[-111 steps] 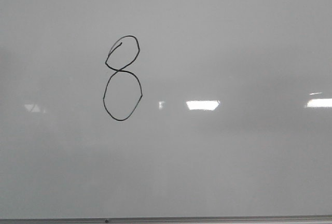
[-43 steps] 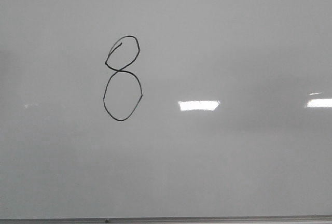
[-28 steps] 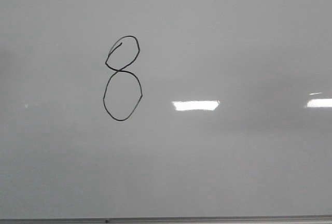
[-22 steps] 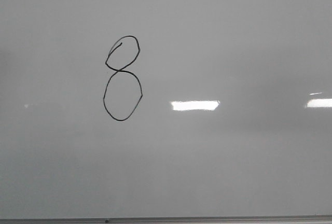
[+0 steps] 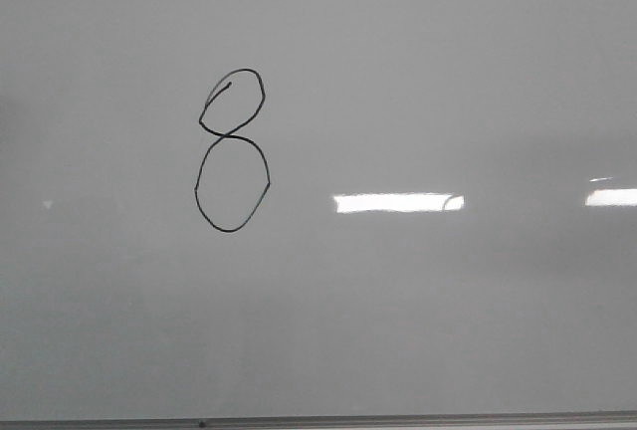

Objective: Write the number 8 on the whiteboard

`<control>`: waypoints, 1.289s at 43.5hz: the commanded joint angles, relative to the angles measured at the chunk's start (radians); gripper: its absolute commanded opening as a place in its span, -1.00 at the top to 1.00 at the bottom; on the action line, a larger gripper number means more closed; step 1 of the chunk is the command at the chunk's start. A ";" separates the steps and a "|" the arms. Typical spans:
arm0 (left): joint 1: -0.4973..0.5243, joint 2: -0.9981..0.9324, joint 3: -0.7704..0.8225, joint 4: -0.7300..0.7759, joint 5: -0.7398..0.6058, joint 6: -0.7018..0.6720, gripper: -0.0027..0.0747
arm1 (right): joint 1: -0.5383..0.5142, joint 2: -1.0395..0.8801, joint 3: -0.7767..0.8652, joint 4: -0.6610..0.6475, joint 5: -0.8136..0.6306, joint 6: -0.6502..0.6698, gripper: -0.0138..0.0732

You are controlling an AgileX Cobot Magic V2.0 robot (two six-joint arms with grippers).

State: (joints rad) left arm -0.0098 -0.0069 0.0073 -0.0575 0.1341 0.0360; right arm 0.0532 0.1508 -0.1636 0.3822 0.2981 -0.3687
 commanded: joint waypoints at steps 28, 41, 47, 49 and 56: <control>0.001 -0.012 0.012 -0.002 -0.087 -0.003 0.99 | -0.053 -0.179 0.188 -0.286 -0.173 0.258 0.84; 0.001 -0.012 0.012 -0.002 -0.087 -0.003 0.99 | -0.053 -0.179 0.188 -0.286 -0.174 0.258 0.84; 0.001 -0.012 0.012 -0.002 -0.087 -0.003 0.99 | -0.053 -0.179 0.188 -0.286 -0.174 0.258 0.84; 0.001 -0.012 0.012 -0.002 -0.087 -0.003 0.99 | -0.053 -0.179 0.188 -0.286 -0.174 0.258 0.84; 0.001 -0.012 0.012 -0.002 -0.087 -0.003 0.98 | -0.053 -0.179 0.188 -0.286 -0.174 0.258 0.84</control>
State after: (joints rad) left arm -0.0098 -0.0069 0.0073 -0.0575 0.1341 0.0360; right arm 0.0069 -0.0102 0.0264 0.1055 0.1969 -0.1136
